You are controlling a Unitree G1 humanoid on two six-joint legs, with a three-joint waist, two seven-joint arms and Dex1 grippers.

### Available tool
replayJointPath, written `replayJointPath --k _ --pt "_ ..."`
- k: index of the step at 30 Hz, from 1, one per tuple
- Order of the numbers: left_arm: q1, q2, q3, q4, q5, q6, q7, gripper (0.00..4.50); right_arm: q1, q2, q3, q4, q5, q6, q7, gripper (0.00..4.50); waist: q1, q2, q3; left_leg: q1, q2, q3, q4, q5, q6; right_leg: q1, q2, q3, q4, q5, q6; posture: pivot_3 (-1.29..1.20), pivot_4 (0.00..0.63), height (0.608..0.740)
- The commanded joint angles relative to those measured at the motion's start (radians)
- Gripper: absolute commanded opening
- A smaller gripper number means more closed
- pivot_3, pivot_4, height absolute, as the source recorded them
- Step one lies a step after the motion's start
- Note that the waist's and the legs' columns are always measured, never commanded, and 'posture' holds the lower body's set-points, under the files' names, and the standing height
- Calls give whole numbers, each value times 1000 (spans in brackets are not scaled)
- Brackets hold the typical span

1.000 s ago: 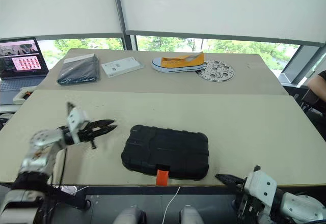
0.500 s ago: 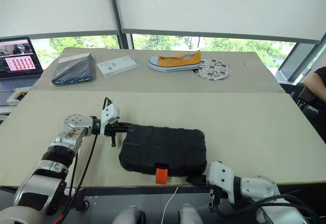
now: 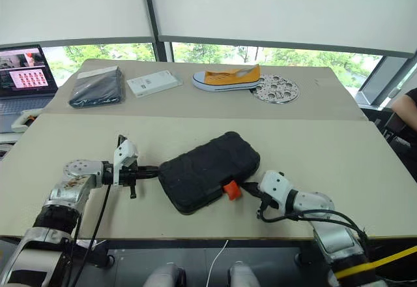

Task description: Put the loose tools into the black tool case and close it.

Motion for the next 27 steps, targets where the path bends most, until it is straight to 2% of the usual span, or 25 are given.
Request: replayJointPath --k 1,4,6,9,12,16,19,23,27 --pt "-3 73 63 -71 -73 143 -11 77 -8 -4 -52 12 12 -53 -1 0 -2 0 0 0 0 0 0 0 0 0 0 0 0 0 0 0 150 740" --pt "-63 135 80 -61 -119 256 -51 77 41 -18 -85 -29 44 -37 8 0 -5 0 0 1 1 0 -1 0 0 -1 1 0 1 -1 -1 0 150 740" --pt "-104 136 73 -87 -155 307 -76 77 81 -26 -101 -59 57 -30 22 0 -2 0 0 0 1 -1 -1 0 0 0 1 0 1 -1 0 0 150 740" --pt "-195 57 23 -183 -232 394 -105 77 182 -40 -144 -169 108 -9 33 0 15 0 0 0 -1 -1 -1 0 0 1 0 -1 0 -3 4 0 150 740" --pt "-231 -14 -44 -209 -237 419 -121 77 243 -22 -163 -275 160 22 28 0 19 0 0 -2 -3 -1 2 0 0 2 -2 0 0 -3 5 0 150 740" --pt "-257 -113 -160 -113 -104 246 -89 77 292 -3 -157 -343 149 12 6 0 -3 0 0 0 -2 -1 3 0 0 2 0 3 1 -3 6 0 150 740" --pt "-254 -228 -221 5 -12 144 16 77 299 9 -158 -376 133 -2 -11 0 -4 0 0 1 -2 -2 3 0 0 2 2 4 1 -3 6 0 150 740" --pt "-209 -228 -321 95 120 37 17 77 266 31 -104 -397 74 -9 -30 0 -3 5 -4 5 -3 -1 5 0 0 7 1 6 0 -3 8 0 150 740" --pt "-185 -237 -305 69 109 76 33 77 218 73 -44 -377 41 12 -40 0 -4 8 -6 17 -3 -1 5 0 0 19 1 7 -1 -7 4 0 150 740"
